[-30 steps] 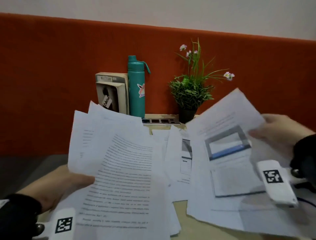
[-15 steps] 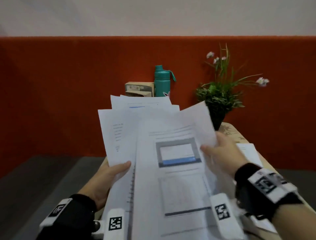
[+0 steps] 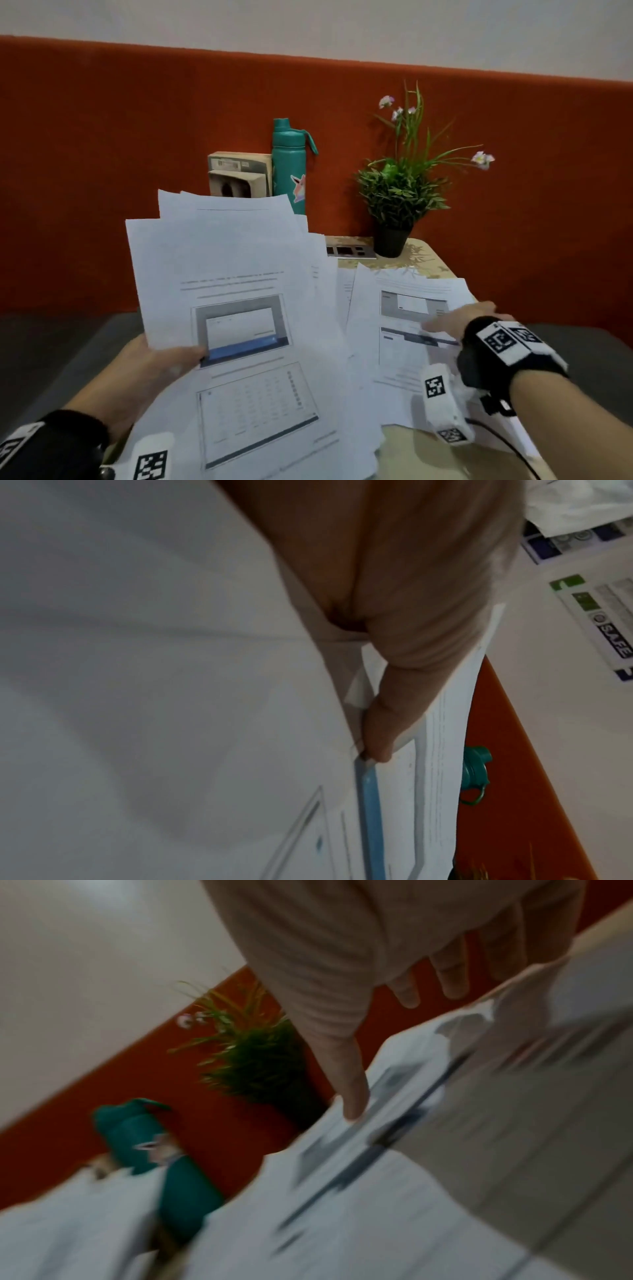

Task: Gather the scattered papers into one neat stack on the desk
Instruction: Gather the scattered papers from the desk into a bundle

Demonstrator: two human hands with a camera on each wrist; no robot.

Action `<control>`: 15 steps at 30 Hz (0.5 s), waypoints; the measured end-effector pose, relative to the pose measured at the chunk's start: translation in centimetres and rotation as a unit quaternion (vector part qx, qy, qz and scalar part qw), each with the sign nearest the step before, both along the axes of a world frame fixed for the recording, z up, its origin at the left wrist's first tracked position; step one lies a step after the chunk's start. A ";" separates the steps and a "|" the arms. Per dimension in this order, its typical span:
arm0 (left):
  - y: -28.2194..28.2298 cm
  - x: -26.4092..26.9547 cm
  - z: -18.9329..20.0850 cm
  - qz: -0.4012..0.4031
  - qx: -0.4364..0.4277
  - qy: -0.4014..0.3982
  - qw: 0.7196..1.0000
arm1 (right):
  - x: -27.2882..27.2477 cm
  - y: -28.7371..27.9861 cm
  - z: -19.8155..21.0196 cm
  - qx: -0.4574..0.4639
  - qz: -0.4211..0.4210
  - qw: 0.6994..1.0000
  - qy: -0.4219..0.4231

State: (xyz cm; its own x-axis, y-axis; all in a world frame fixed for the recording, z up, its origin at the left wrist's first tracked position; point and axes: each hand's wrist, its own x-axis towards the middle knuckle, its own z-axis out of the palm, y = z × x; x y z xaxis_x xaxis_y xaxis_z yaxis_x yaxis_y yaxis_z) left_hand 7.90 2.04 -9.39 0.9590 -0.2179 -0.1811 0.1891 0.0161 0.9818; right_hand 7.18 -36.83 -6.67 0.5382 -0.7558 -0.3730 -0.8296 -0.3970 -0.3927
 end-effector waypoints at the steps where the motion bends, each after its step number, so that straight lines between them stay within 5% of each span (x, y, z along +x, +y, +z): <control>1: 0.1 -0.1 0.0 -0.003 -0.022 0.006 1.000 | -0.4 -0.8 -0.1 -0.008 0.050 0.997 0.061; 5: 0.9 0.1 -0.6 0.025 -0.068 0.030 0.997 | -0.5 -0.6 0.8 -0.054 0.176 0.971 0.154; 15: 0.8 -0.1 -0.4 0.047 -0.045 0.041 0.997 | 0.8 0.6 2.0 -0.055 0.232 0.956 0.173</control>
